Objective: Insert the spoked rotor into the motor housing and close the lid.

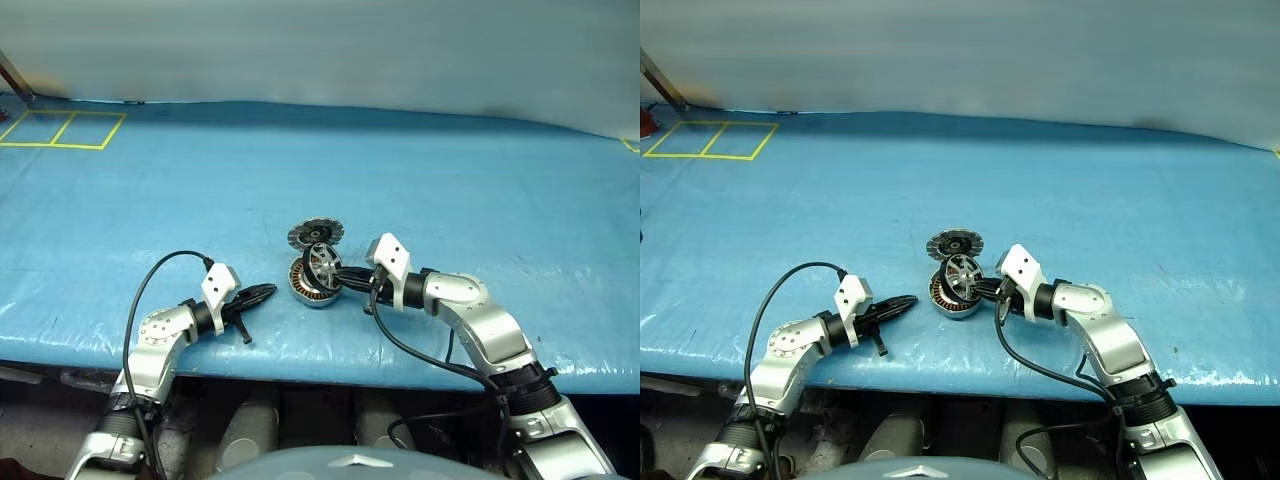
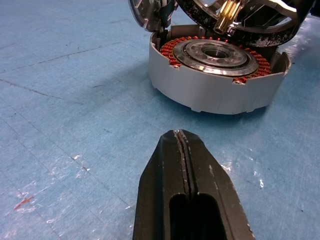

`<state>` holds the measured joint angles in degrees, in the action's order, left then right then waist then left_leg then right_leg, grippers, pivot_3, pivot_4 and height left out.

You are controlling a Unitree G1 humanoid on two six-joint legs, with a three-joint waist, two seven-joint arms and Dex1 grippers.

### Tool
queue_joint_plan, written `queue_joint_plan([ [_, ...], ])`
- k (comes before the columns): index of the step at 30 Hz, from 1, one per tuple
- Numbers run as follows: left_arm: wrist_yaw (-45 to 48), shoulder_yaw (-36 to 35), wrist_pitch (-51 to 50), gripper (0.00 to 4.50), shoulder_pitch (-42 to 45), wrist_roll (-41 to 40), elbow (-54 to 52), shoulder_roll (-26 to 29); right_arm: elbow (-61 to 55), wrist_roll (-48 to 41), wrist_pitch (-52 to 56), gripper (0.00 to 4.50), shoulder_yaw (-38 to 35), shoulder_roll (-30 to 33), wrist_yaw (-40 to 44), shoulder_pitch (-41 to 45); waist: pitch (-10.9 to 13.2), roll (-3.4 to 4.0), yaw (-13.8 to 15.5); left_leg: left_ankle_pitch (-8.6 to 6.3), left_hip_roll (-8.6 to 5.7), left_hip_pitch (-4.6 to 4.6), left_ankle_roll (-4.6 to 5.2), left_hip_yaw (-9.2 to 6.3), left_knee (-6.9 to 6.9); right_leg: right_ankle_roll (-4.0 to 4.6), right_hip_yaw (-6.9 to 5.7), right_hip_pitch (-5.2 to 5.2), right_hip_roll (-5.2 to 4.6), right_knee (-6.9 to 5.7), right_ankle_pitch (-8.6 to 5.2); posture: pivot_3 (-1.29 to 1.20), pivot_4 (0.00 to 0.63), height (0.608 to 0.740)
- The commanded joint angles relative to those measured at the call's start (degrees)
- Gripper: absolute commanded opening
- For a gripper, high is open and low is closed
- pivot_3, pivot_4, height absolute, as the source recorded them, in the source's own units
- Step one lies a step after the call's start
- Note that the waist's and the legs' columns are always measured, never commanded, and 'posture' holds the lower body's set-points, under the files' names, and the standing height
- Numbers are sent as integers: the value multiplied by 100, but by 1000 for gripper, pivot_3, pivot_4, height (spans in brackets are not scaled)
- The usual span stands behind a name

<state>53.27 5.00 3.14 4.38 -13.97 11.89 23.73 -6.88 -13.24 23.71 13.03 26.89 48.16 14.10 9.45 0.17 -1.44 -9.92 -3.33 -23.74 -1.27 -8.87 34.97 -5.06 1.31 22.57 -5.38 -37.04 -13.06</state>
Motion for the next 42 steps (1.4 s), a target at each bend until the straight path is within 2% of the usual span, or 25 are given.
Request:
queue_joint_plan([
  [1,-24,-55,96,0,-32,4,-46,6,27,81,-102,14,4,3,-21,45,0,0,-1,0,0,0,0,0,0,0,0,0,0,0,0,0,150,740],
  [5,-41,-45,92,0,-48,2,-51,4,-21,44,-98,14,-15,35,63,29,0,0,-2,0,0,0,0,0,0,0,0,0,0,0,0,0,150,740],
  [10,-39,-33,111,0,-25,3,-8,-6,-158,83,-359,1426,-31,89,129,-20,0,0,2,0,-1,-1,0,0,0,0,0,1,-1,0,0,0,150,740],
  [23,-3,-34,151,0,73,-6,78,-23,-325,-471,-366,1426,-335,-133,178,-30,0,0,7,0,-1,-3,0,-1,-1,0,0,1,-1,1,0,0,150,740],
  [29,0,-32,179,0,72,-5,86,-9,213,-268,-413,83,-241,-541,-155,177,0,0,0,0,-1,-3,0,-2,-3,0,-1,4,-1,2,0,0,150,740],
  [37,-46,-42,172,0,11,1,19,1,578,11,-445,83,97,-700,-116,229,0,0,-1,0,-1,-3,0,-2,-9,0,-2,6,0,1,1,0,150,740],
  [42,-93,-38,174,0,-43,5,-22,-6,776,506,-484,83,429,-636,-288,79,-3,3,-17,0,-1,3,-1,-1,-9,1,-1,5,0,2,0,0,150,740],
])
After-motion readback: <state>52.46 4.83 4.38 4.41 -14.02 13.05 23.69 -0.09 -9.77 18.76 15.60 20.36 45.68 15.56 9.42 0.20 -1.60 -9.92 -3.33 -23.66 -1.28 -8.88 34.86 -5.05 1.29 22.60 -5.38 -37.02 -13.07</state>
